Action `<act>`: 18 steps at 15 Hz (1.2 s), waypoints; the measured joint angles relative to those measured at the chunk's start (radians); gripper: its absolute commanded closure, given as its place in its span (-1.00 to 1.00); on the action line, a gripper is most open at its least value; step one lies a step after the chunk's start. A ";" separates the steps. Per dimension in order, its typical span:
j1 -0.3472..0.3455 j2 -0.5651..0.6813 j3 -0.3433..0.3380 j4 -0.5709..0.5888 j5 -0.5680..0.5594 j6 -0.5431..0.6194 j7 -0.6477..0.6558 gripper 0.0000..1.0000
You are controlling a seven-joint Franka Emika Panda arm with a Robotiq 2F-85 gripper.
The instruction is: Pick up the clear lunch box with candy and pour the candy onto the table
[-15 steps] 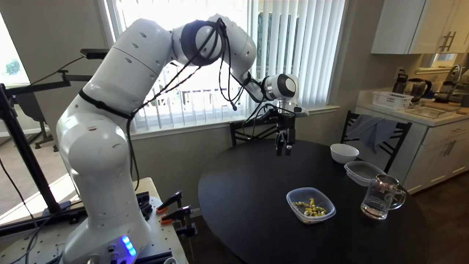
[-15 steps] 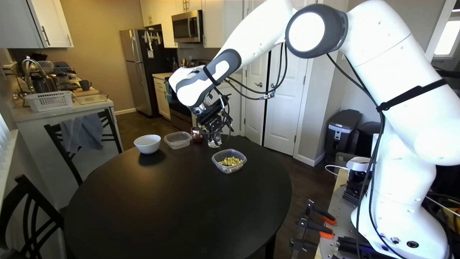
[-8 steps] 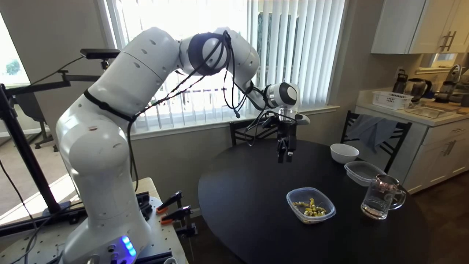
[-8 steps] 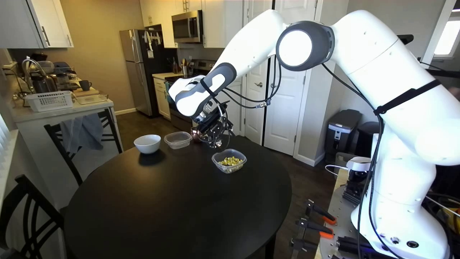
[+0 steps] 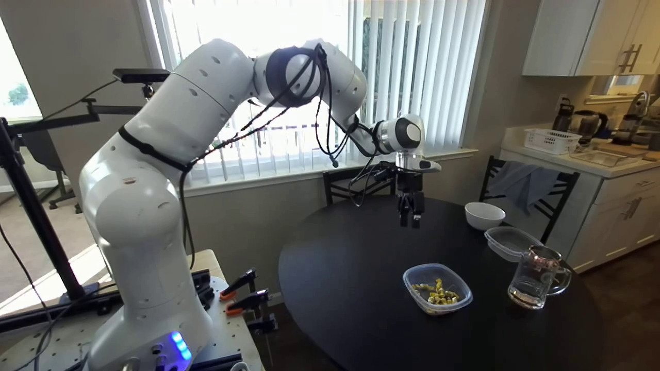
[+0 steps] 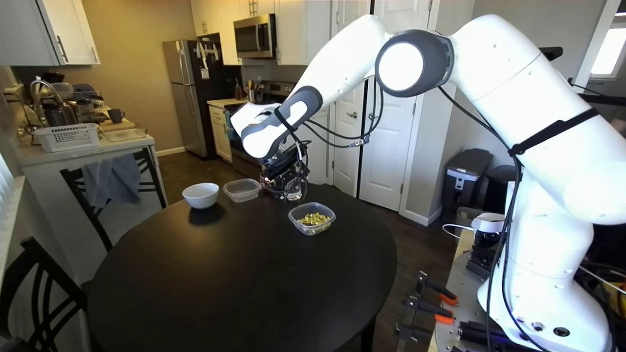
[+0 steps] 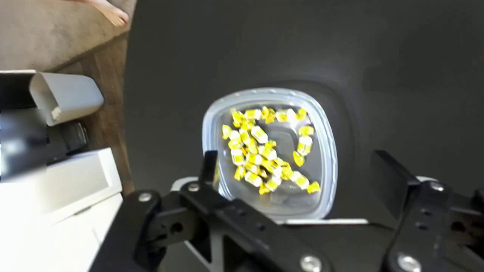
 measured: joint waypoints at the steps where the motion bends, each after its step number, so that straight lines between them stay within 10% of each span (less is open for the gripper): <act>1: -0.009 0.008 -0.006 -0.001 0.000 0.072 0.000 -1.00; 17: -0.103 0.186 -0.046 -0.052 0.073 0.446 -0.127 -1.00; 18: -0.102 0.196 -0.046 -0.052 0.074 0.455 -0.136 -0.50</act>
